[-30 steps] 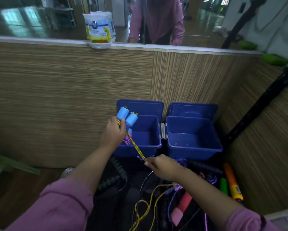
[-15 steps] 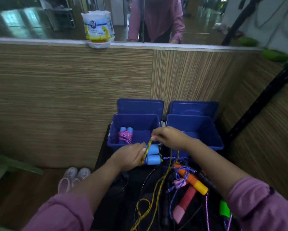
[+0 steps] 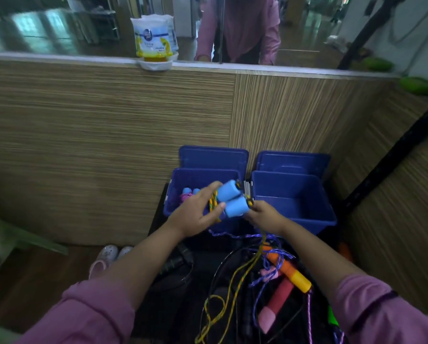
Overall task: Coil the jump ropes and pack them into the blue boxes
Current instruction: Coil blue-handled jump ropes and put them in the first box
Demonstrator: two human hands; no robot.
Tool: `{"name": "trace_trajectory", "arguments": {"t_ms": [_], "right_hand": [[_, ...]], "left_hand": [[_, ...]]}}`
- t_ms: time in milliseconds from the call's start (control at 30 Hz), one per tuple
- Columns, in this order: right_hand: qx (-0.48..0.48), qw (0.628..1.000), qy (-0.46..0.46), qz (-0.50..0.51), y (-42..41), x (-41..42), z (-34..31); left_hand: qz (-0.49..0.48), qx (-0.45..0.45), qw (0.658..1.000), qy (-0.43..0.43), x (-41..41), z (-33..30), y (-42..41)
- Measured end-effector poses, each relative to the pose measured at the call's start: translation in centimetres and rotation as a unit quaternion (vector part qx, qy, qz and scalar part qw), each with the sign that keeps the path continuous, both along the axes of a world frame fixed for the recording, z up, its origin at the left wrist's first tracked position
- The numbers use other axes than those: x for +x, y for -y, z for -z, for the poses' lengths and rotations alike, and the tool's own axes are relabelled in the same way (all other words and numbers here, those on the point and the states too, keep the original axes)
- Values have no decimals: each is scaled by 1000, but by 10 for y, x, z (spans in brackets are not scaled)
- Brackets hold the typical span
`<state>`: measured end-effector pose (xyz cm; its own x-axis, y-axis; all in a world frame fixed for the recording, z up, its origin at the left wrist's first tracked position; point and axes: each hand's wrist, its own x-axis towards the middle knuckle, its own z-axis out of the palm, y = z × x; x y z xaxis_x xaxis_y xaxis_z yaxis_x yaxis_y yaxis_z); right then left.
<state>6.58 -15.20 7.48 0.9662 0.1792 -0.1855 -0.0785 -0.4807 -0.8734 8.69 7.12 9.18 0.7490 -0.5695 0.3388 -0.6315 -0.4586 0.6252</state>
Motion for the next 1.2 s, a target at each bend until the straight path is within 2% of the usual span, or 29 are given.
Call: {"name": "trace_trajectory", "arguments": {"t_ms": [67, 200, 333, 500, 600, 667, 800, 967, 1067, 1200], "right_hand": [[17, 1000, -13, 15, -11, -5, 5], [-38, 999, -17, -2, -28, -18, 6], [-172, 982, 50, -56, -42, -31, -14], [-294, 936, 155, -118, -52, -36, -58], [-356, 903, 205, -124, -51, -27, -75], [-369, 897, 207, -125, -45, -18, -79], [-317, 921, 165, -156, -25, -1, -71], [-209, 961, 110, -146, -3, 10, -54], [-143, 980, 108, -87, 4, 8, -43], [-39, 998, 38, -27, -3, 3, -22]], "left_hand": [[-78, -42, 996, 5, 9, -5, 3], [-247, -102, 964, 5, 36, -6, 2], [-332, -69, 940, -23, 52, -5, -12], [-316, 74, 945, -45, 45, 11, -18], [-233, 200, 952, -5, 33, 19, -15], [-140, 235, 962, 11, 22, 19, -14], [16, 221, 975, -15, 6, 21, -16], [109, 154, 981, -38, -4, 18, -16], [92, 73, 992, -55, -3, 6, -15], [29, -2, 998, -55, 5, -7, -13]]}}
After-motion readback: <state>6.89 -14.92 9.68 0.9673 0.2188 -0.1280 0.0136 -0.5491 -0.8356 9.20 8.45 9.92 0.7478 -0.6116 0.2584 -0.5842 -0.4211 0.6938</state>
